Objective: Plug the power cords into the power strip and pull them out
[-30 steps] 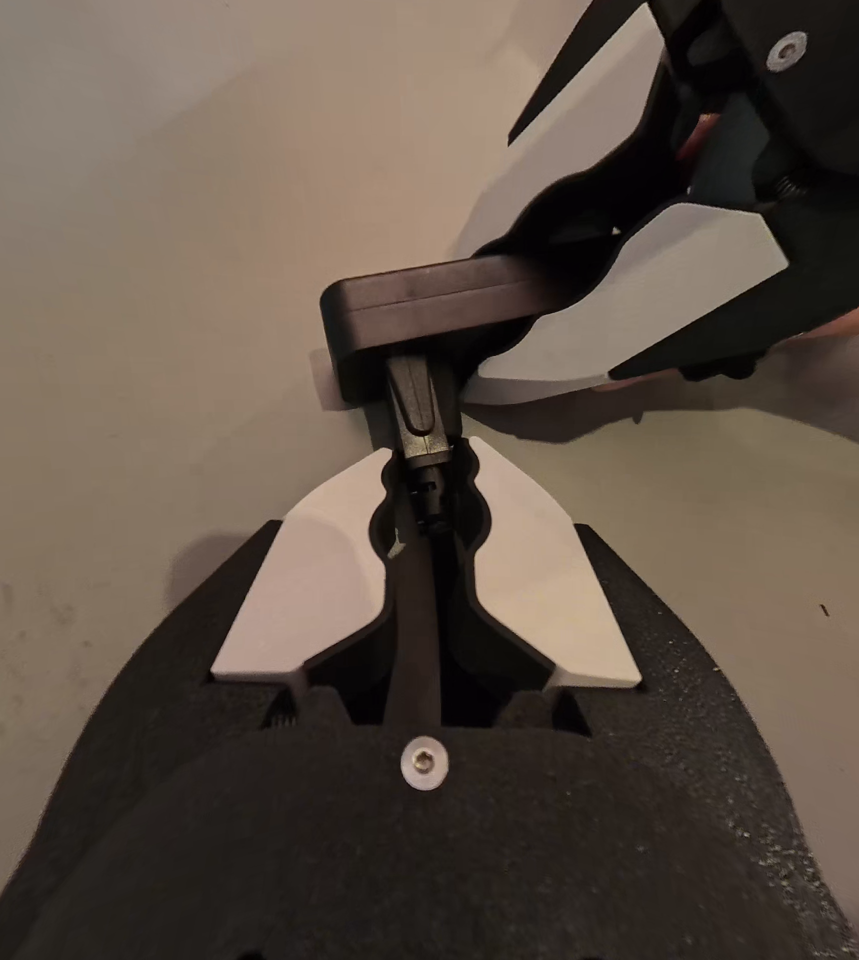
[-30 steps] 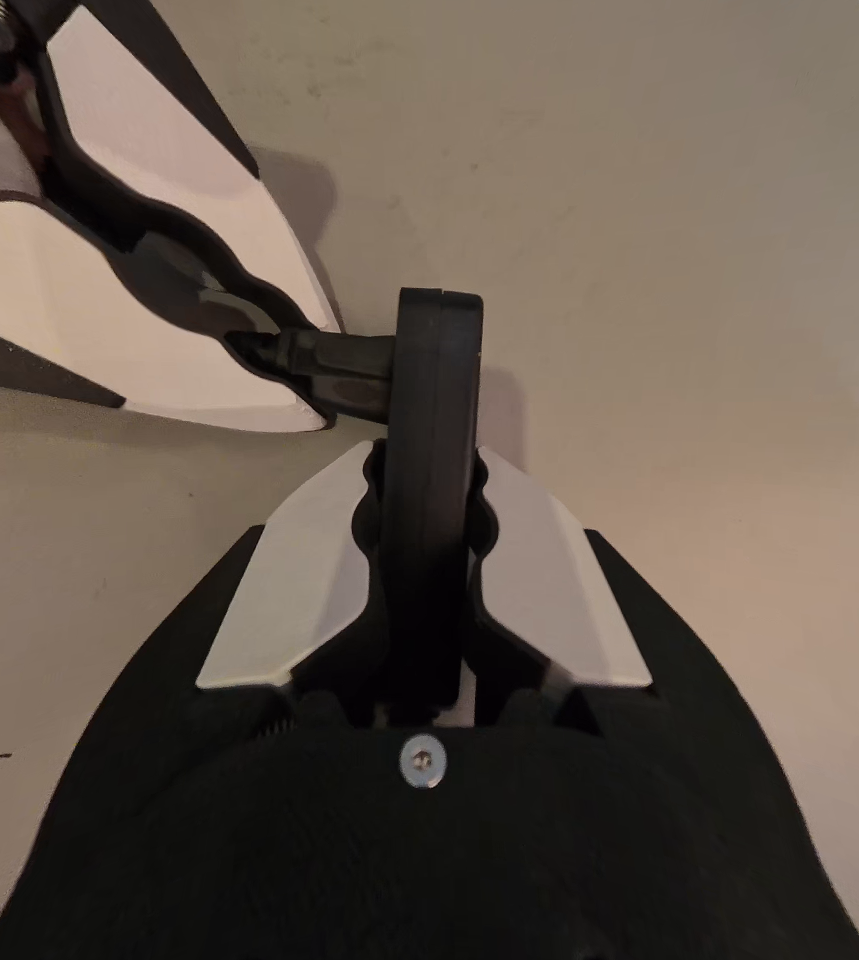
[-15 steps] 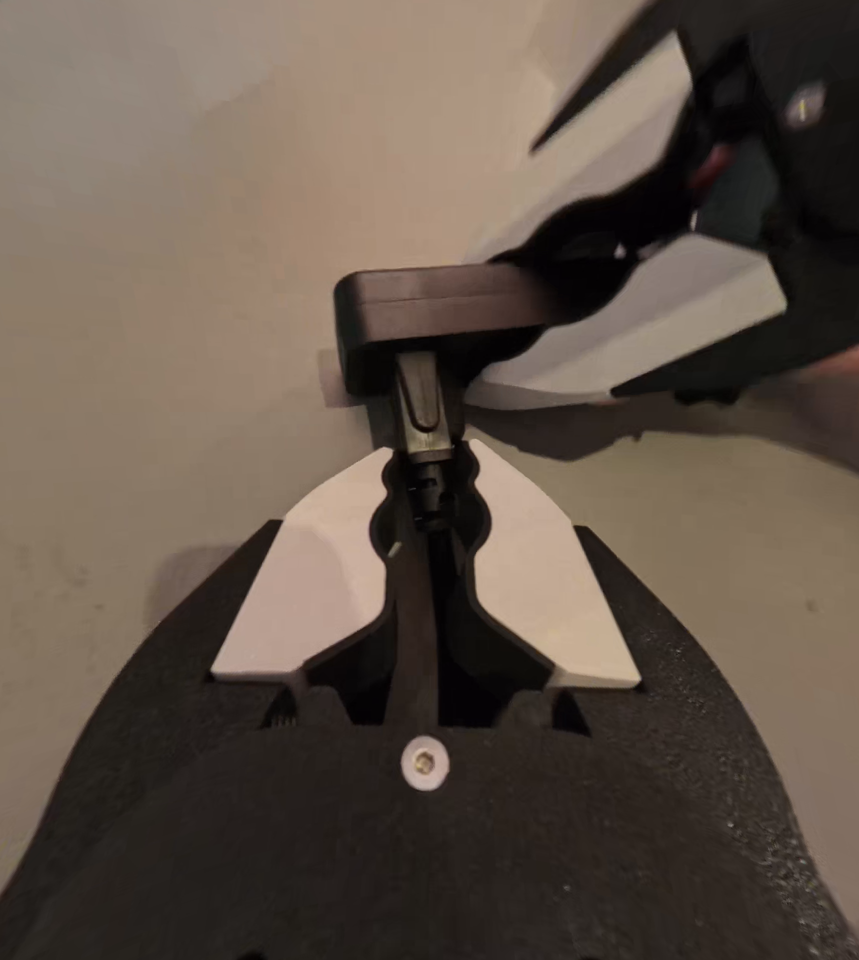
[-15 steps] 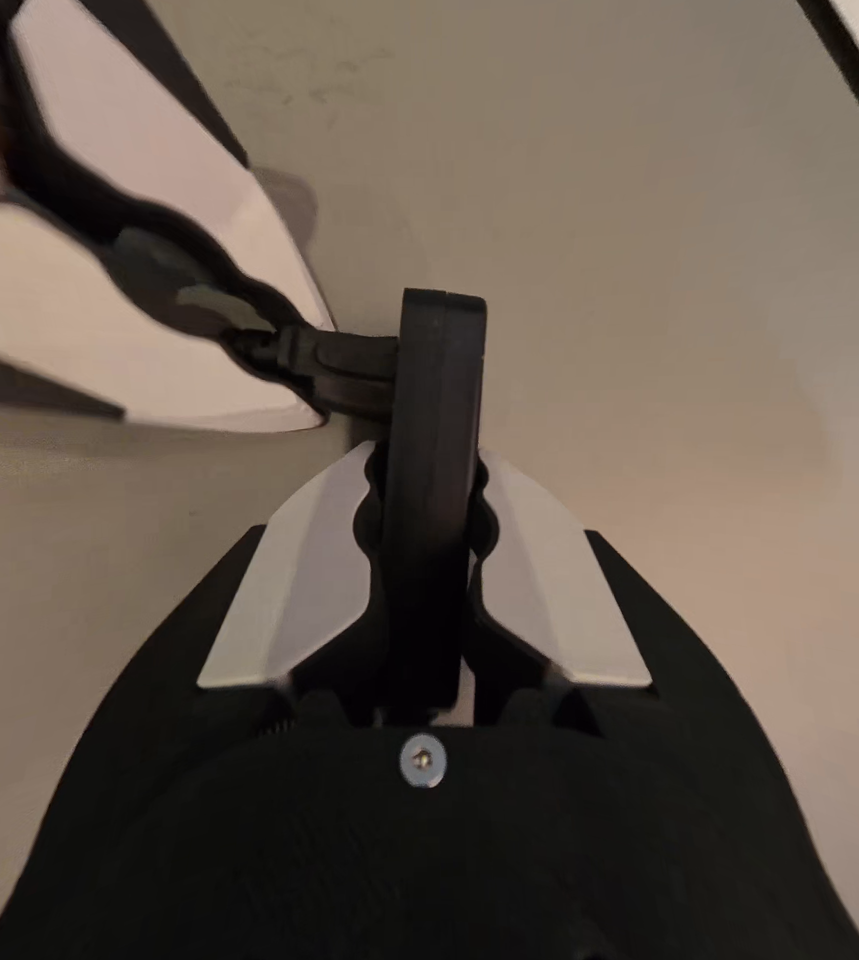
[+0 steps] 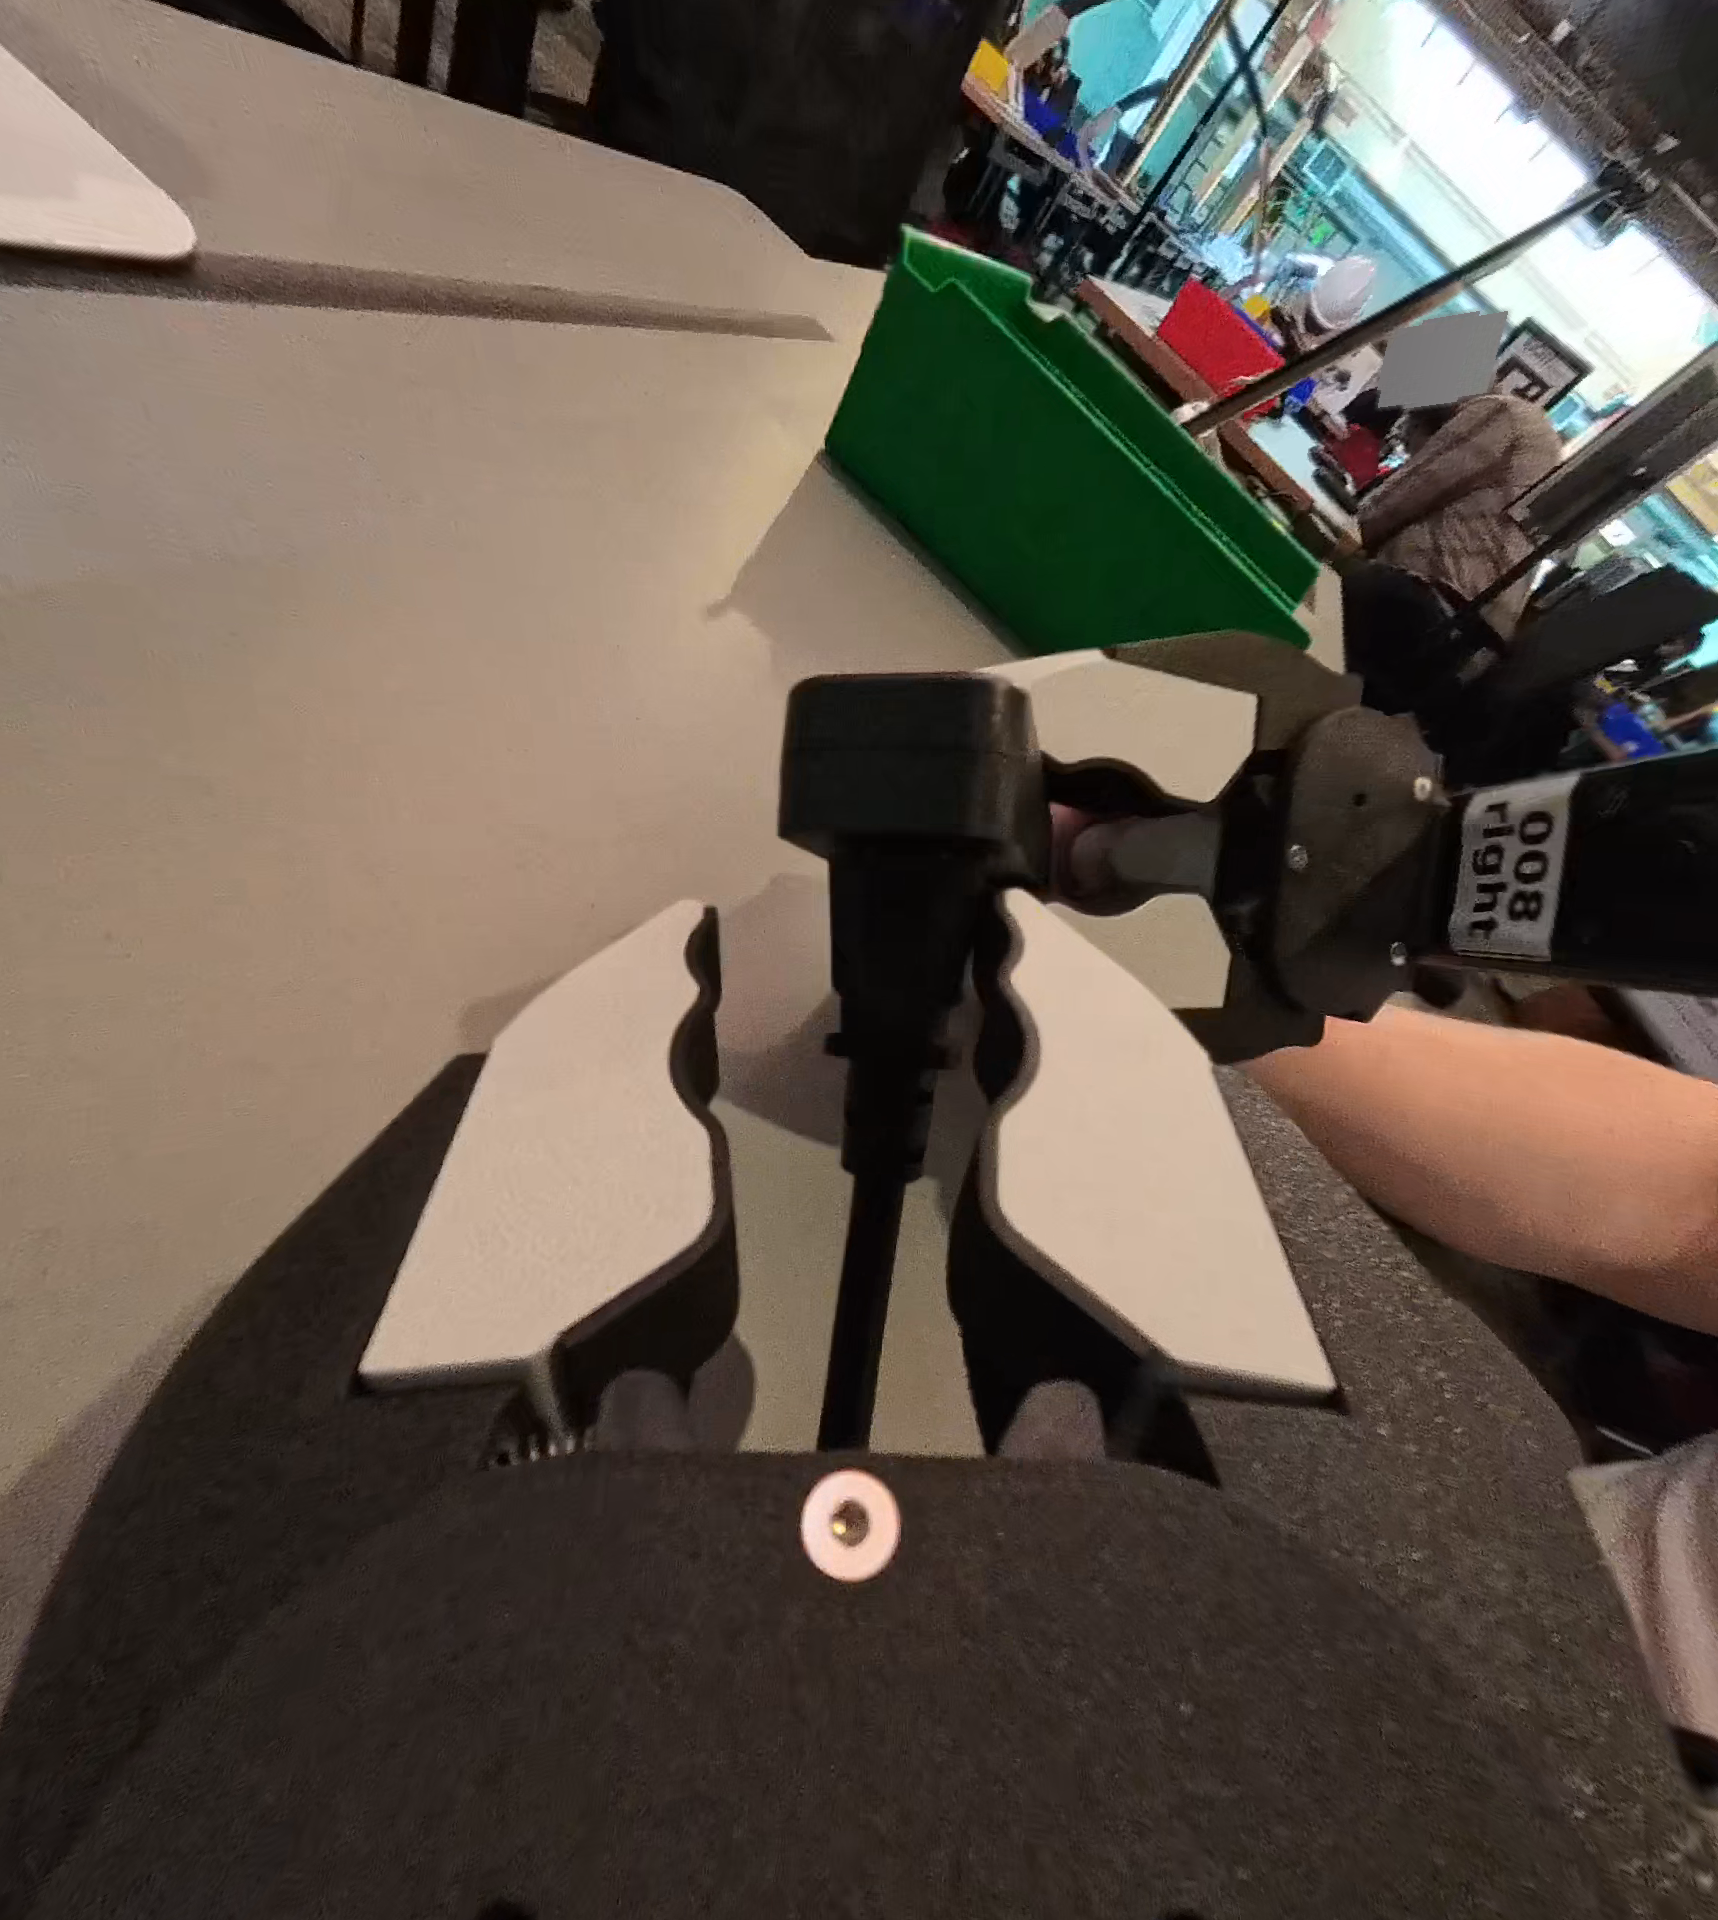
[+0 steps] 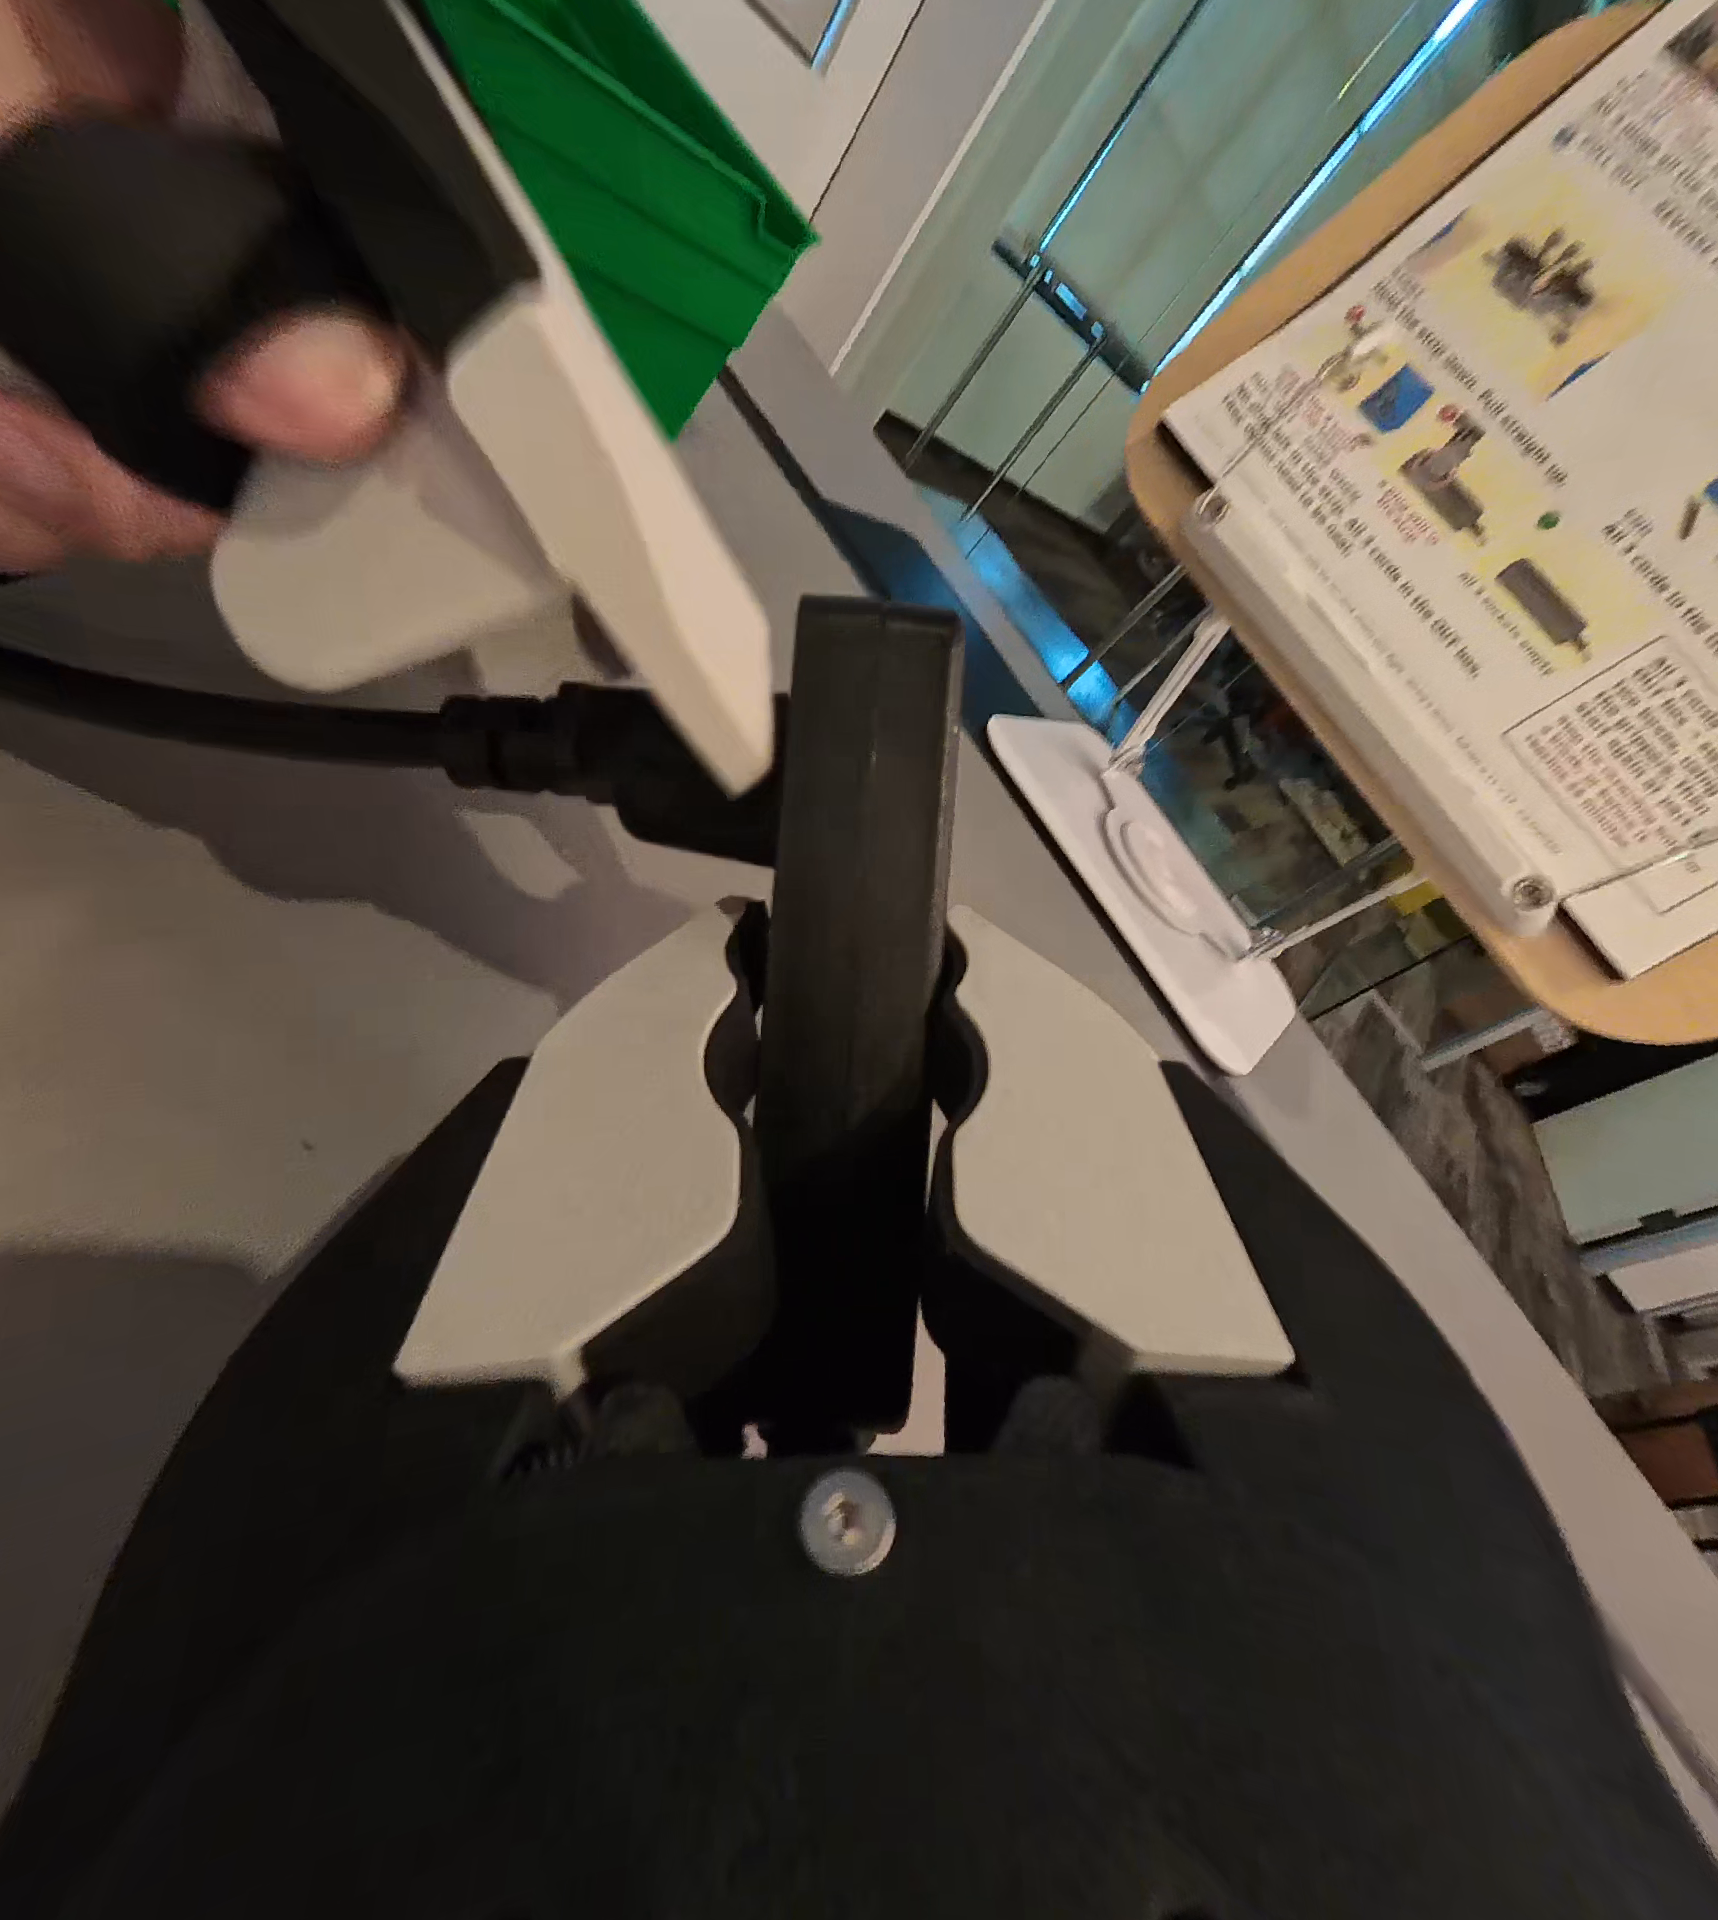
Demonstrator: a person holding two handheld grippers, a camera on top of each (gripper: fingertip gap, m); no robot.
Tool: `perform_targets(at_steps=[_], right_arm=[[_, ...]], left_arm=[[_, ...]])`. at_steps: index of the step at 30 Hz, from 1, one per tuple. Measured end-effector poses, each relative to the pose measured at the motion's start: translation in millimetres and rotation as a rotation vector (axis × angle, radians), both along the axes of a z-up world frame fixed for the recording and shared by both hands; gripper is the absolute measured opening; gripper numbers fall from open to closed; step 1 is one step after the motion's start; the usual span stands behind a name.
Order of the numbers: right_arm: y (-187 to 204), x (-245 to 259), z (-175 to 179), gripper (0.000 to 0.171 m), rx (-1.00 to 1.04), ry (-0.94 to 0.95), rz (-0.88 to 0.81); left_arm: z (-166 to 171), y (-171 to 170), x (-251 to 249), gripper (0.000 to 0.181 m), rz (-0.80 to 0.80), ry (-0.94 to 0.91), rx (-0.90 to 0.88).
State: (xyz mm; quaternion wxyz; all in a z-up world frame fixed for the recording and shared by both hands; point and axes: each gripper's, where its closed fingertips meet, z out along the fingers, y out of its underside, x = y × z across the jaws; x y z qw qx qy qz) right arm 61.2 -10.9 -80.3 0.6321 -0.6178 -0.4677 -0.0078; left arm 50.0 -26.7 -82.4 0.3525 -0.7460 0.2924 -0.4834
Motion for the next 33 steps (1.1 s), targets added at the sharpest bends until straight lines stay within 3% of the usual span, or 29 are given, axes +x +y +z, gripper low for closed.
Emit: perform_targets(at_steps=[3,8,13,19,21,26,29,33], right_arm=[[1,-2,3,0.031,0.022,-0.005,0.012],[1,-3,-5,0.030,-0.014,-0.008,0.057],[0,-9,-29,0.033,-0.231,-0.097,0.084],[6,-4,-33,0.049,-0.347,-0.376,0.014],[2,-4,-37,0.043,-0.415,-0.436,0.032],[-9,-1,-26,0.040,-0.536,-0.262,0.052],[-5,-3,-19,0.041,-0.475,-0.182,0.046],[-2,-10,-17,0.033,-0.350,-0.229,0.010]], left_arm=[[2,-8,8,0.027,-0.076,-0.081,-0.034],[-12,-9,10,0.028,-0.118,0.081,0.055],[-33,-10,2,0.029,-0.100,0.285,0.158],[-27,-9,3,0.028,-0.068,0.318,0.179],[-28,-10,2,0.028,-0.065,0.334,0.184],[-30,-5,-4,0.028,-0.012,0.323,0.127],[-30,-2,-6,0.027,0.012,0.282,0.073],[-33,-1,-7,0.027,0.032,0.310,0.068]])
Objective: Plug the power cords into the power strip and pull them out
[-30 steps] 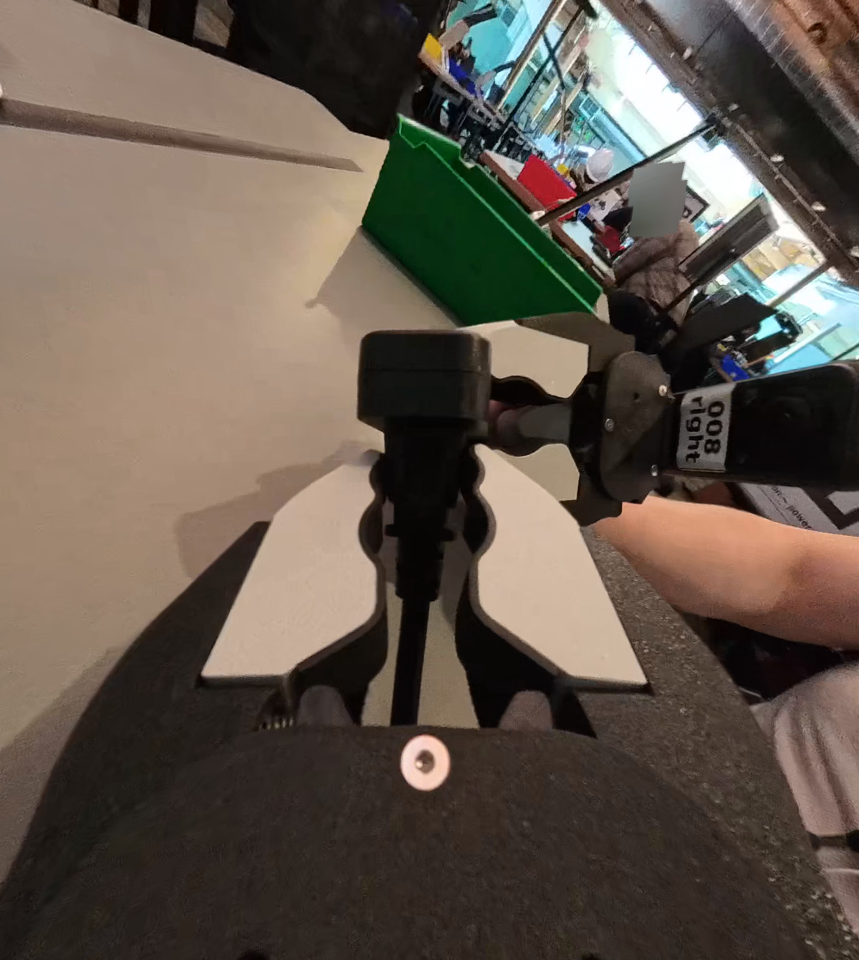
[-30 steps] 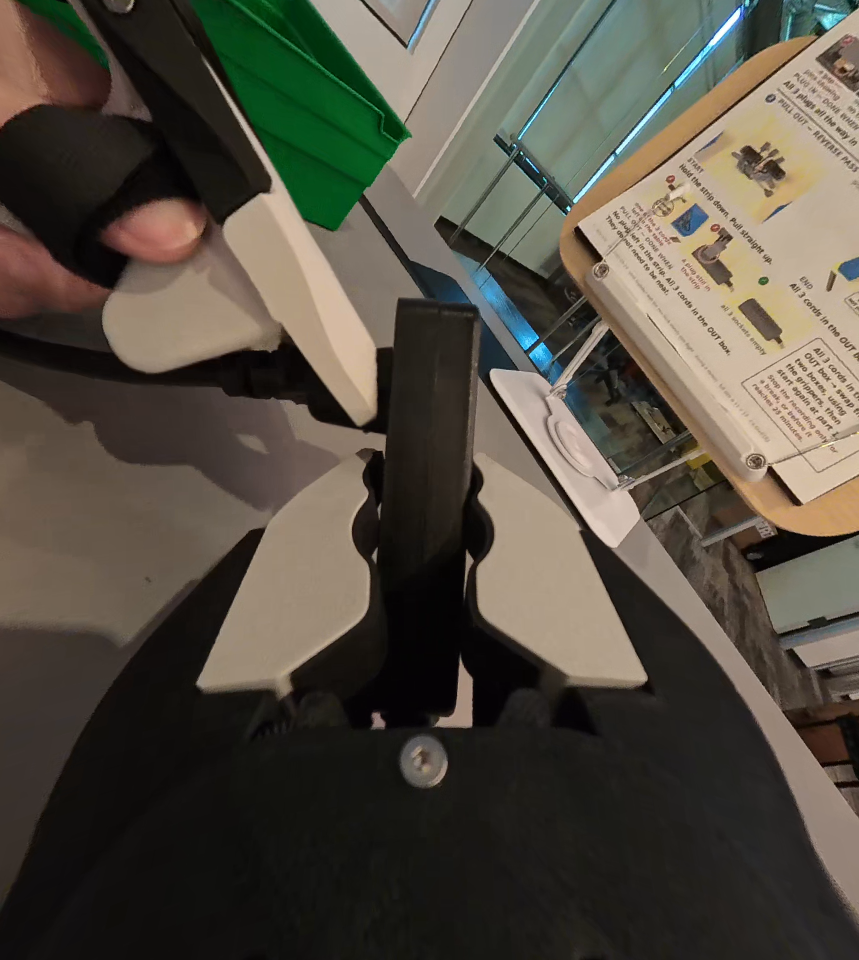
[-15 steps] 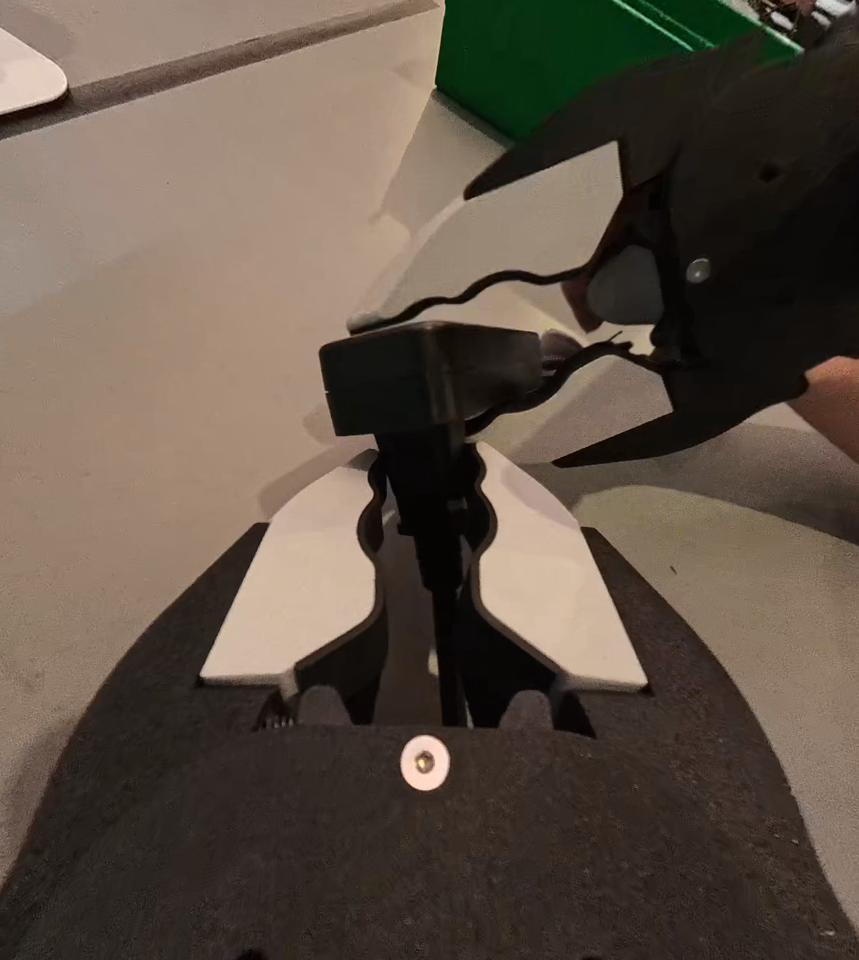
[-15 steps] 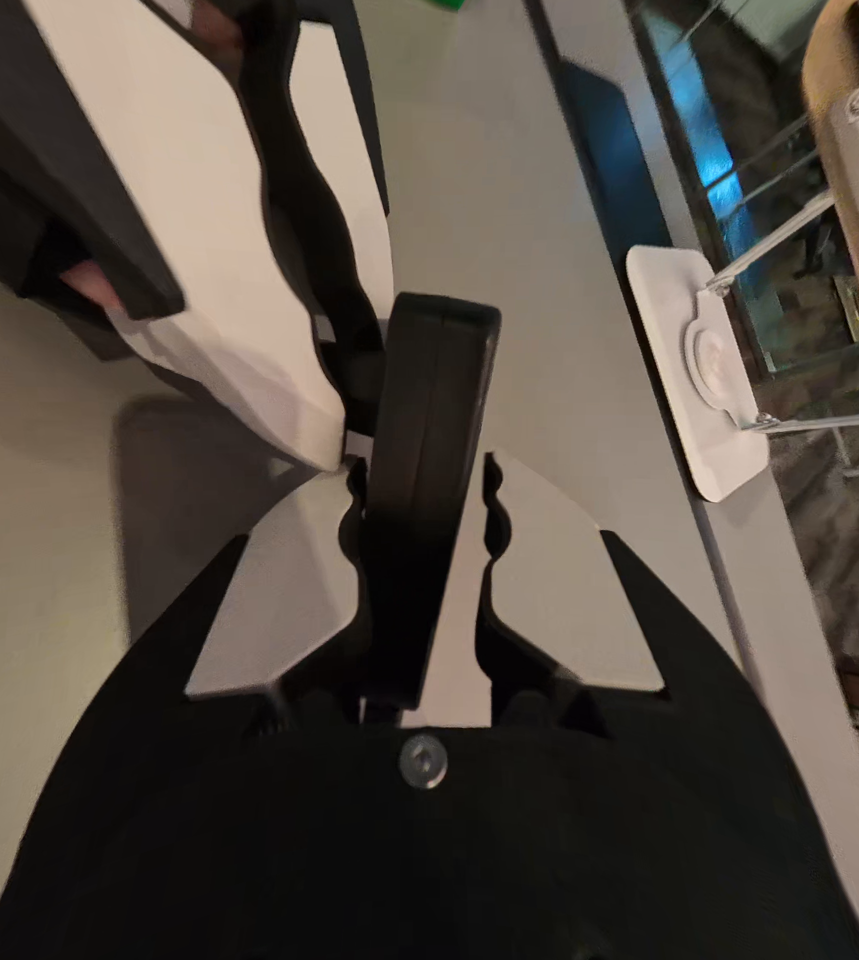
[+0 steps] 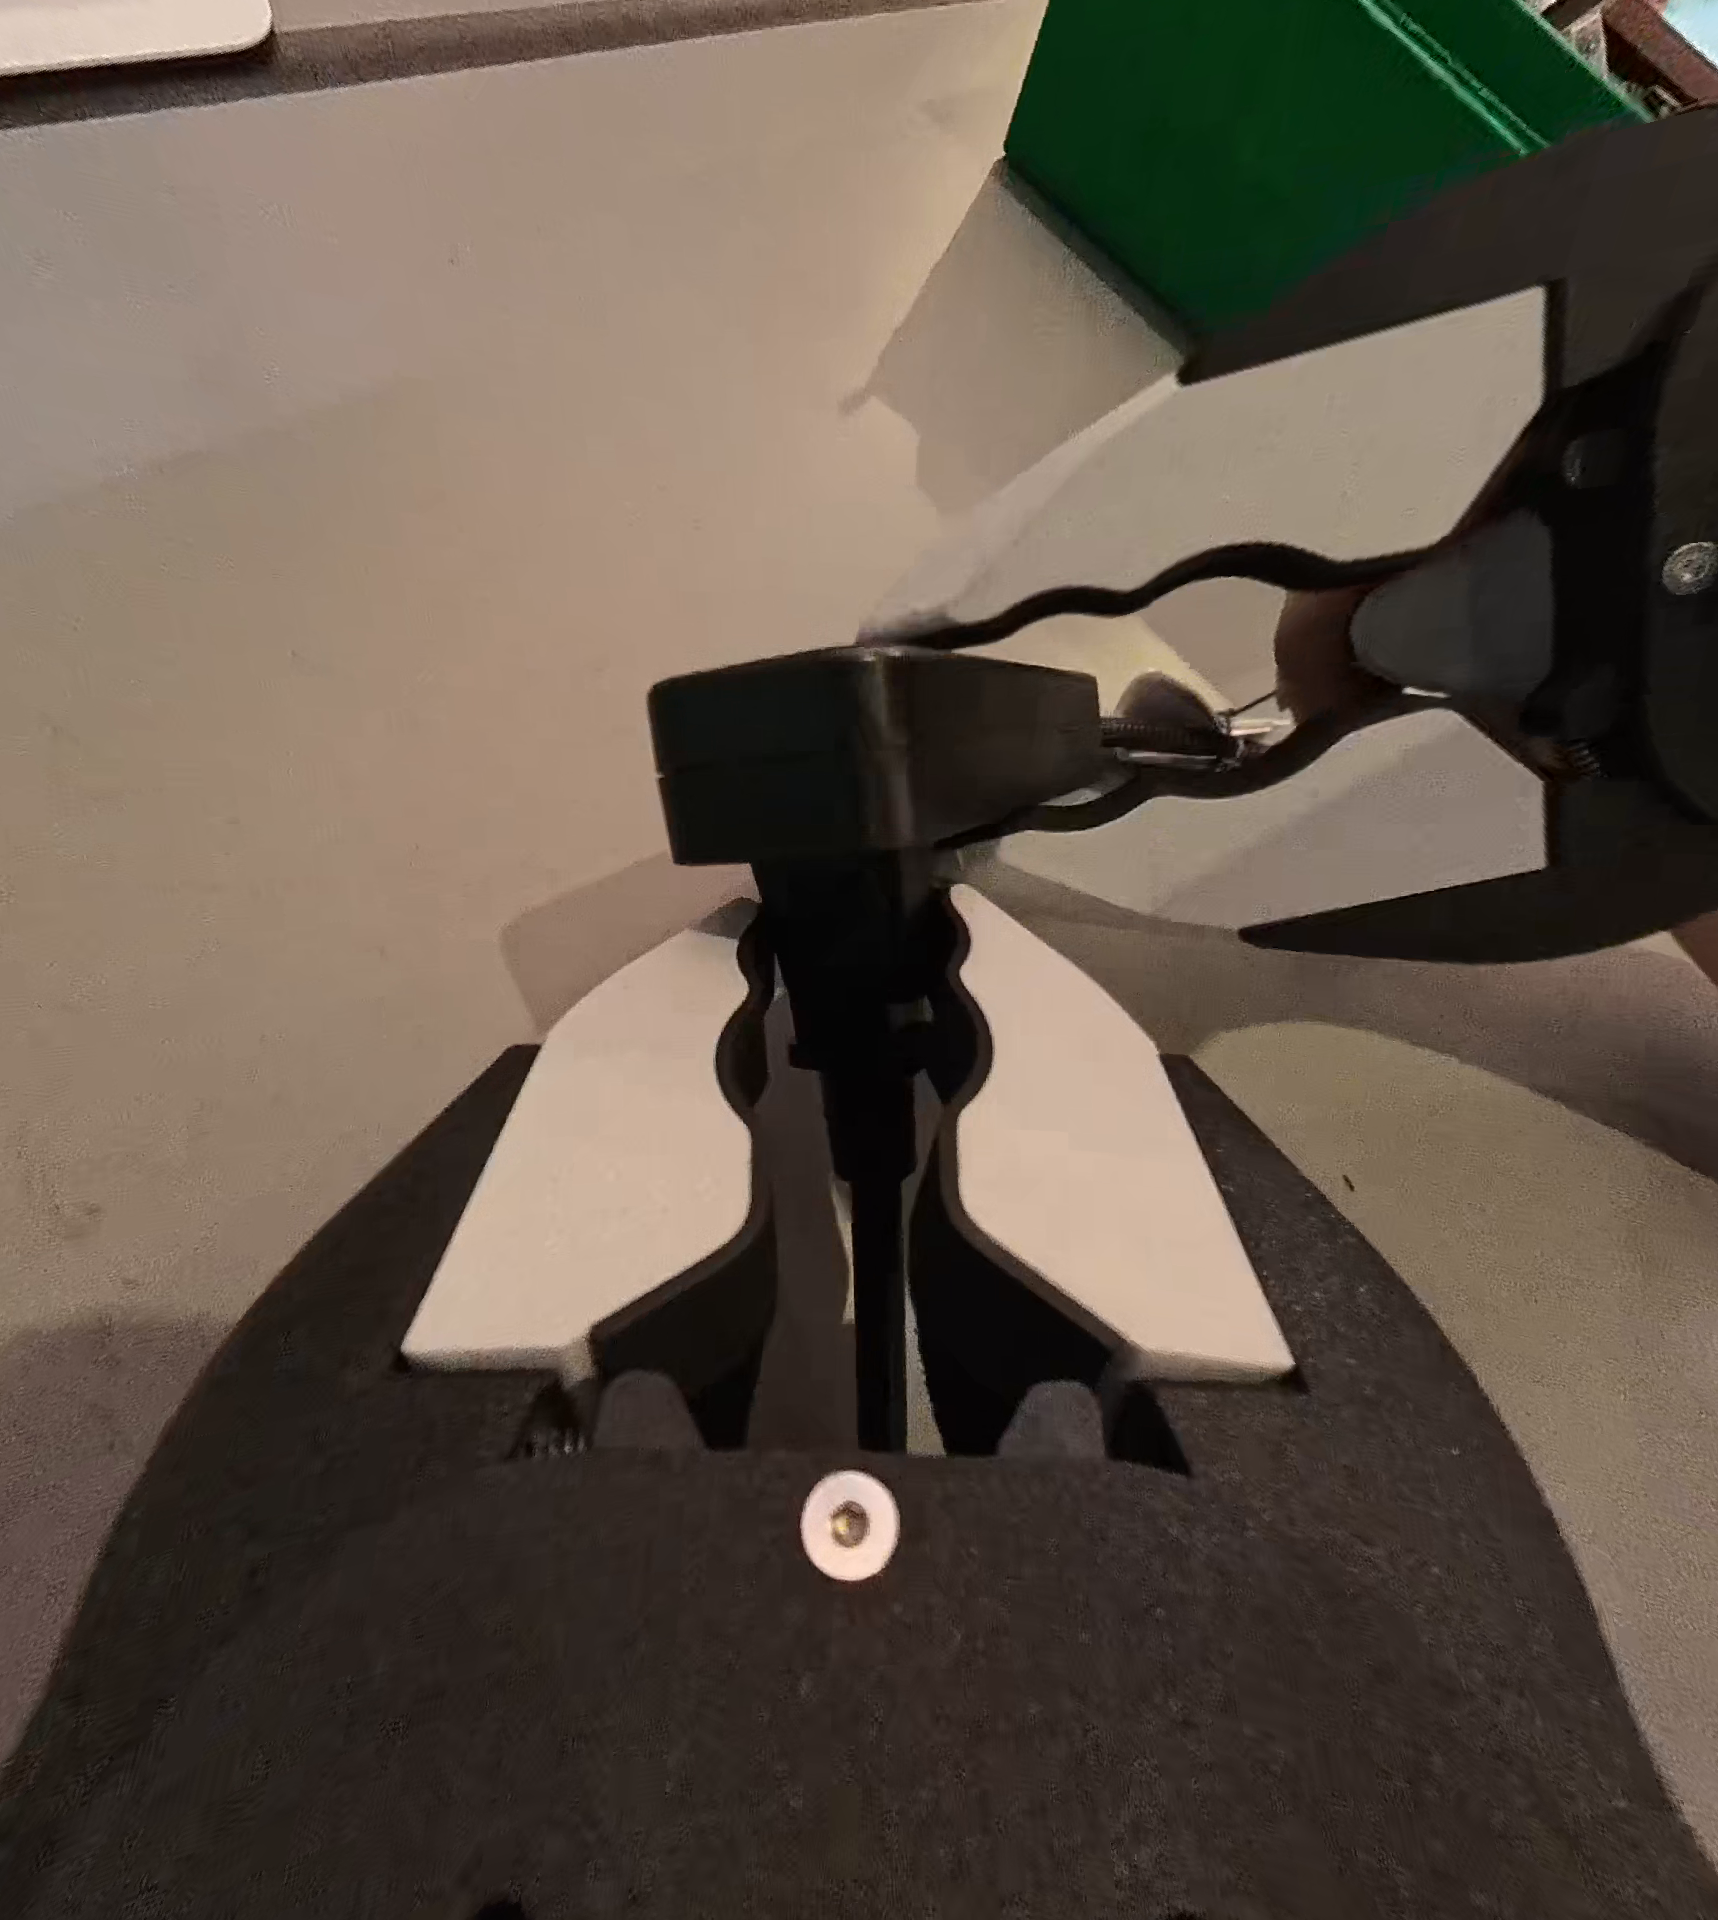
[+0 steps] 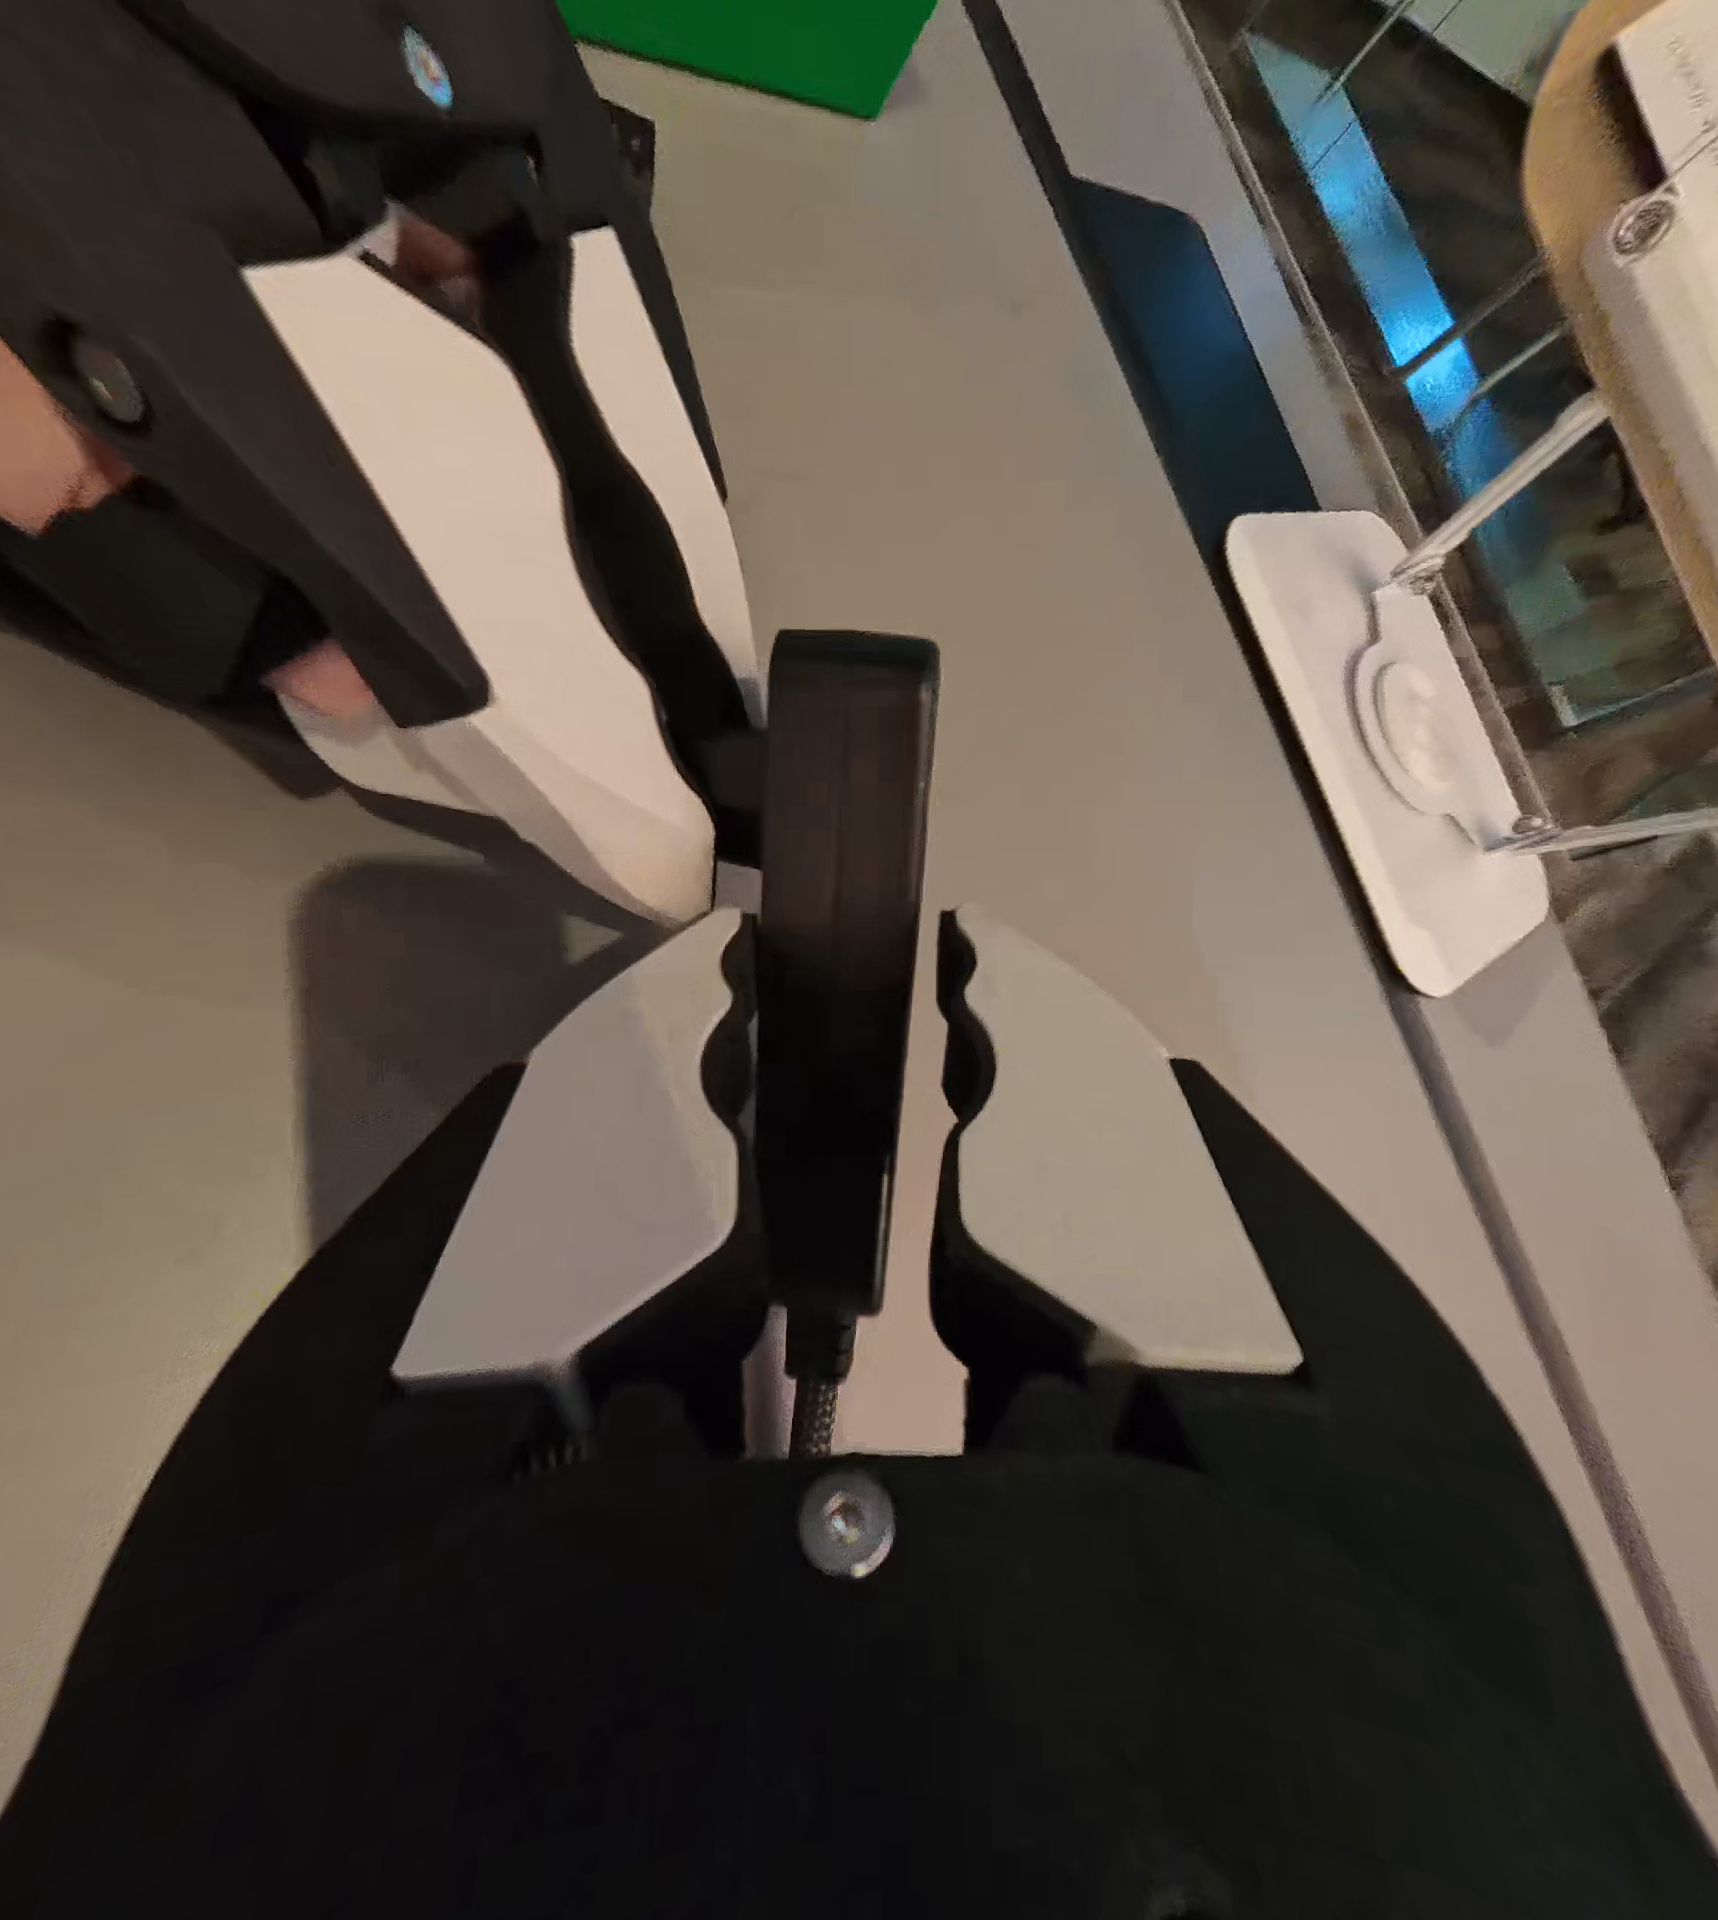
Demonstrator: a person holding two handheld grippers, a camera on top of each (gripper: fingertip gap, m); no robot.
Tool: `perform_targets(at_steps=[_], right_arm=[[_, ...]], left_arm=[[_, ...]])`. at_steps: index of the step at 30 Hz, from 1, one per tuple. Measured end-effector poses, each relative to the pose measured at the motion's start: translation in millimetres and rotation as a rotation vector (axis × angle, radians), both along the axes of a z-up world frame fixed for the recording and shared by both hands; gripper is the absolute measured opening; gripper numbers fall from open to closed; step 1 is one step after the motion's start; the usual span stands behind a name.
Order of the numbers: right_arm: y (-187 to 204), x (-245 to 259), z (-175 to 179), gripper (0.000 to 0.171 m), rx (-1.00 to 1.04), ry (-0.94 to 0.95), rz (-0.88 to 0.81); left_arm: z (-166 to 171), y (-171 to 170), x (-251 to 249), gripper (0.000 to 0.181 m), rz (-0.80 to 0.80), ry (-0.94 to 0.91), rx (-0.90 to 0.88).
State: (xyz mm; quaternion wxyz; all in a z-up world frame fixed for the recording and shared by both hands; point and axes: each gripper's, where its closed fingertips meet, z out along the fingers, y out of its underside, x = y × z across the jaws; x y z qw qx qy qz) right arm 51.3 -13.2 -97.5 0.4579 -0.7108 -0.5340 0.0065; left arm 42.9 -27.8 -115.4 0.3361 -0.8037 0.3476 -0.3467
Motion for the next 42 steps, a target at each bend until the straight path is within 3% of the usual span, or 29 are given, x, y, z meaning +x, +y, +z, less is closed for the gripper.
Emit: perform_targets(at_steps=[7,12,24,29,42], right_arm=[[2,-4,-16,0.031,-0.162,-0.061,0.055],[8,-7,-23,0.032,-0.168,-0.201,0.067],[7,-22,-23,0.035,-0.266,-0.153,0.162],[2,-20,-23,0.034,-0.356,-0.021,0.198],[-10,-7,-30,0.039,-0.505,-0.082,0.349]], left_arm=[[-11,-3,-4,0.029,-0.007,0.110,0.054],[-6,0,-7,0.028,0.037,0.034,-0.035],[-1,0,-18,0.029,0.054,0.107,0.056],[-2,-6,-12,0.030,-0.003,0.149,0.087],[-9,-15,-3,0.033,-0.111,0.182,0.144]])
